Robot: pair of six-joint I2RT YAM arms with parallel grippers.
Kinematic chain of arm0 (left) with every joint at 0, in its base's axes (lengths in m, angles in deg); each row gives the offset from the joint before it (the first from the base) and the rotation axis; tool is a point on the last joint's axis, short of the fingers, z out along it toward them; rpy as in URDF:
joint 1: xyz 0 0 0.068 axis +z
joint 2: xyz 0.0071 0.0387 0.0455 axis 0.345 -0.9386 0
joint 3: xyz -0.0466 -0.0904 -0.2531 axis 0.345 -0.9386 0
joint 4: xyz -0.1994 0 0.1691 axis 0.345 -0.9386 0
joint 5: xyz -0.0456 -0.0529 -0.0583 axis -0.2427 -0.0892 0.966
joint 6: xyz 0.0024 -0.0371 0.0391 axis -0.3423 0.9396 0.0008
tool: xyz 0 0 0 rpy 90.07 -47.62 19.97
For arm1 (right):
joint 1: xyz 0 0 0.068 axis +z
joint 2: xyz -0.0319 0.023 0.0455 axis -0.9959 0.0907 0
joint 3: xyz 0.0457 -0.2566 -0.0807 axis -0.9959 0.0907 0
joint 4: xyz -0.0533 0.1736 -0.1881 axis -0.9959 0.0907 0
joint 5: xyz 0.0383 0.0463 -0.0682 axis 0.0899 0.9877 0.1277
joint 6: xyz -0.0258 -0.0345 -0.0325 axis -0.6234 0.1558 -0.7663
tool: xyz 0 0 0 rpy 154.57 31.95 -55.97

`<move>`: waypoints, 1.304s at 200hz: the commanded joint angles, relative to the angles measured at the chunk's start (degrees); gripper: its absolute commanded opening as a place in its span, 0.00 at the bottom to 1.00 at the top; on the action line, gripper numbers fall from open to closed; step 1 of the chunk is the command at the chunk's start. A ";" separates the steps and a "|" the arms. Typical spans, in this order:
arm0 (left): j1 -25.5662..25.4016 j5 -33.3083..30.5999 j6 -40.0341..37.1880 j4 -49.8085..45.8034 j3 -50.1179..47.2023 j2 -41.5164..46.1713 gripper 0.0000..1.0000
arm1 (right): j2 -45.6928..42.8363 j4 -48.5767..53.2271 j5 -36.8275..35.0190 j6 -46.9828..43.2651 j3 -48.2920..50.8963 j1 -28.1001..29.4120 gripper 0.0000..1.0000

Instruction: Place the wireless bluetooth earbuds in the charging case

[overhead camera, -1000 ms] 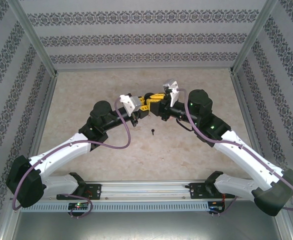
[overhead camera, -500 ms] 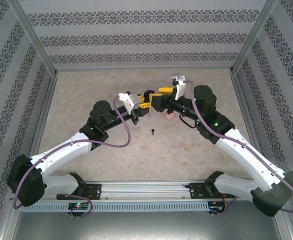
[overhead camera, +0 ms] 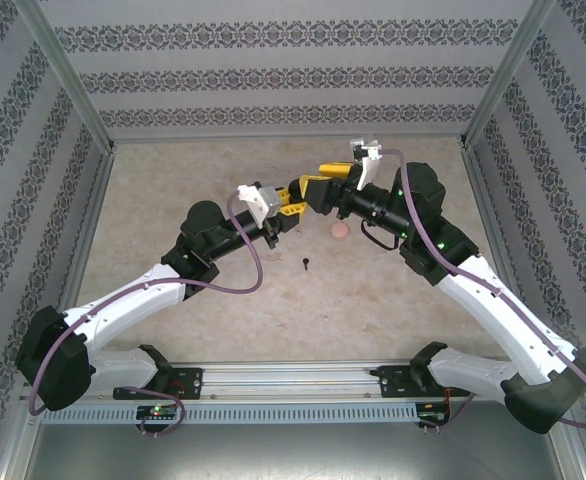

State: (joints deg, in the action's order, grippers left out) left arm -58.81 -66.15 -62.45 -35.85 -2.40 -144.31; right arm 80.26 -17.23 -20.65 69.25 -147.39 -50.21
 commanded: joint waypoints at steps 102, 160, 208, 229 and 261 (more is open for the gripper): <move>0.39 -12.39 2.04 1.78 -4.15 -1.65 0.00 | -2.65 -2.59 -0.39 6.55 11.08 -2.64 0.63; 1.21 -19.31 5.79 3.32 -9.37 -2.88 0.00 | -0.56 -3.85 -6.62 11.56 25.80 -5.44 0.60; 1.28 -18.42 7.10 3.66 -11.35 -1.48 0.00 | -1.44 -5.59 -12.59 17.81 39.02 -18.06 0.64; 1.22 -18.65 7.28 3.61 -10.16 -2.09 0.00 | -0.74 -5.05 -11.56 19.23 37.66 -24.46 0.66; 1.28 -17.93 7.54 2.59 -7.19 -4.60 0.00 | 5.15 1.92 -18.98 20.49 27.90 -29.74 0.67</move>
State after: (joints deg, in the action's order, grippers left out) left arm -57.96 -84.11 -56.02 -35.23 -13.29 -147.41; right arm 81.66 -18.69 -32.47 87.59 -111.41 -77.57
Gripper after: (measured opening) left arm 0.207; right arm 0.674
